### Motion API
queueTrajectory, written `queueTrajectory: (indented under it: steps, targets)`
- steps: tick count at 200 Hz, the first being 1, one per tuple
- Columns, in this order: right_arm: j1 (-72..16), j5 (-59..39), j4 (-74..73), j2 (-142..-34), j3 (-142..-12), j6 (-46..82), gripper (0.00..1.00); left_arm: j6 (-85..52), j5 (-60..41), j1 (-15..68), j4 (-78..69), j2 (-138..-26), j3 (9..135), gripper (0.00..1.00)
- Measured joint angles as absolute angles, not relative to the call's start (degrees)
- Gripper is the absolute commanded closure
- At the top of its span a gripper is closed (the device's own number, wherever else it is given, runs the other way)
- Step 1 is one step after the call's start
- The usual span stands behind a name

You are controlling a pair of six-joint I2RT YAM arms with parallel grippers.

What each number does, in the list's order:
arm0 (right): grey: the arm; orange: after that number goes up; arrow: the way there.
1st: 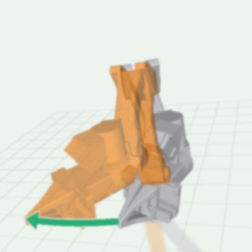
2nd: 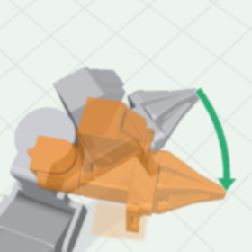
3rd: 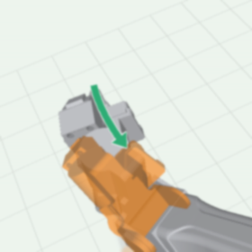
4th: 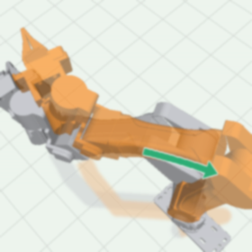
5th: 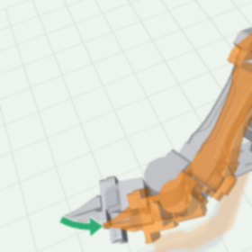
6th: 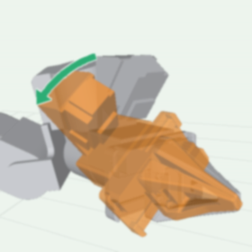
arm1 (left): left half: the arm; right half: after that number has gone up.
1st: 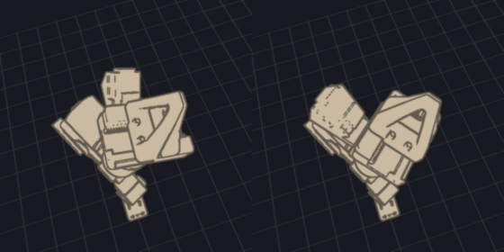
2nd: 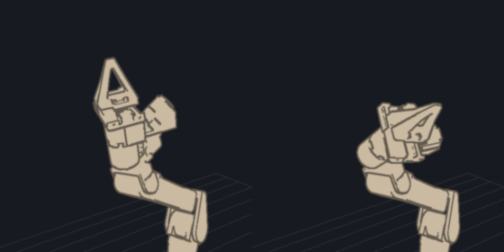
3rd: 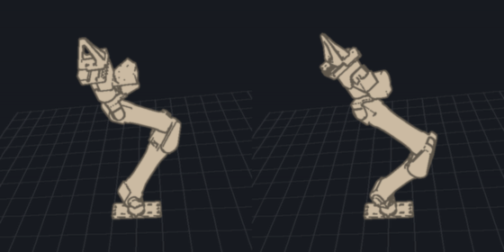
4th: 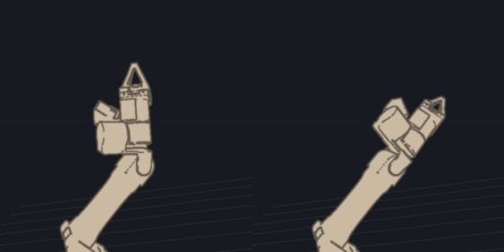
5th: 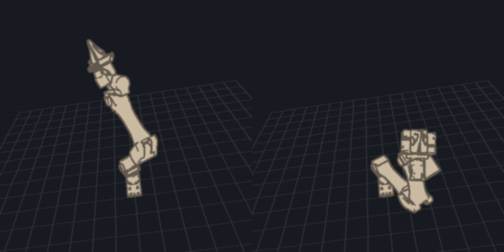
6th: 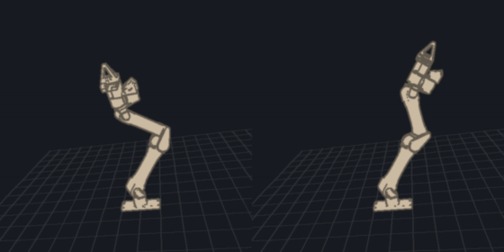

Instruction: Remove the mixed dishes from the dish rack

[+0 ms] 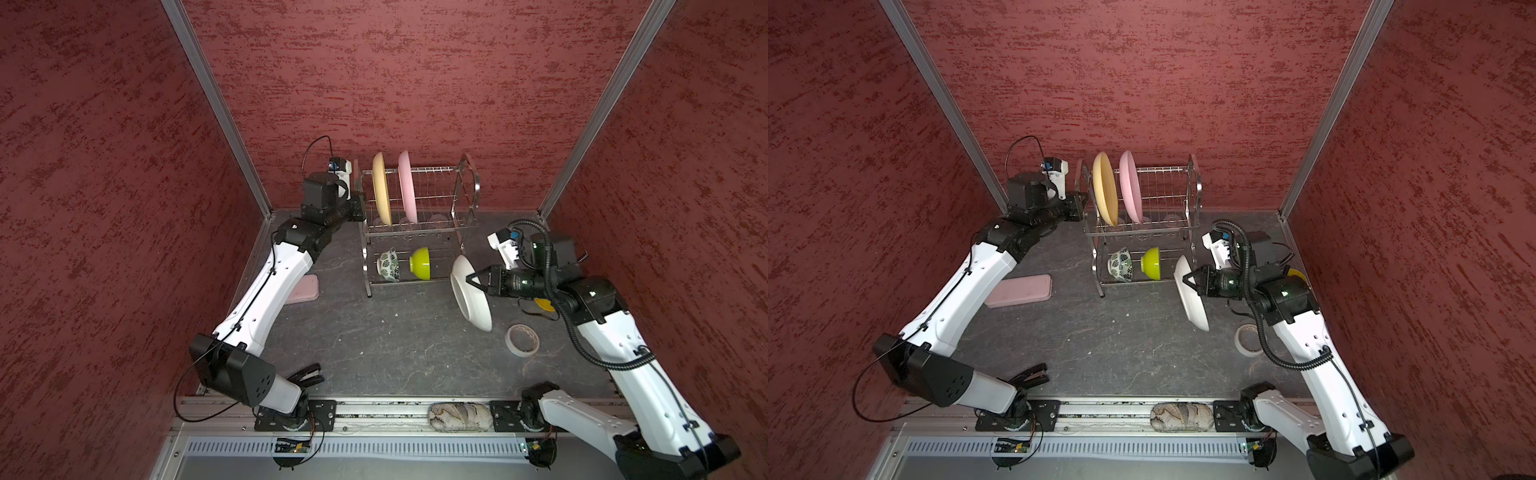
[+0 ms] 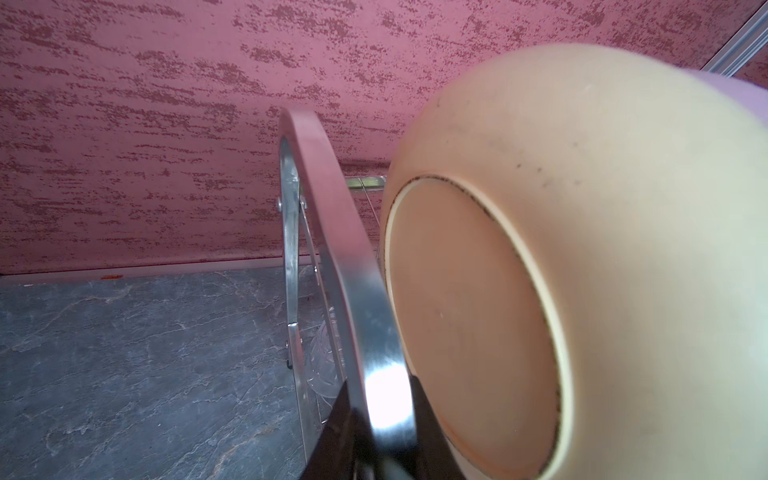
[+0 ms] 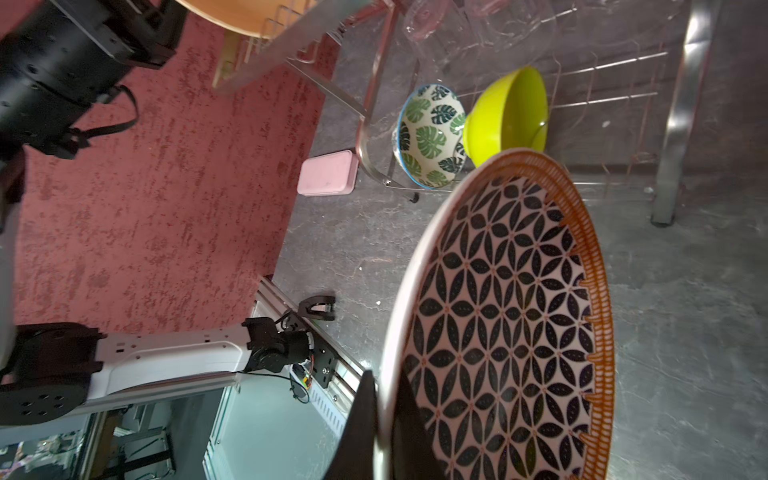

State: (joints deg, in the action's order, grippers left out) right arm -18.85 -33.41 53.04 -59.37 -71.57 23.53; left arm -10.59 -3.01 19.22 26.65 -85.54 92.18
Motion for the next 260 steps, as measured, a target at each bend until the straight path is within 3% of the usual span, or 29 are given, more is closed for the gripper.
queueTrajectory:
  steps: [80, 260]
  targets:
    - [-26.0, -21.9, 50.5, -61.1, -61.7, 24.3, 1.0, -10.4, -2.5, 19.7, 26.7, -87.0, 93.6, 0.91]
    - [-58.4, 10.7, 45.3, -86.2, -66.1, 22.7, 1.0, -10.4, -1.9, 20.0, 26.6, -87.1, 93.6, 0.9]
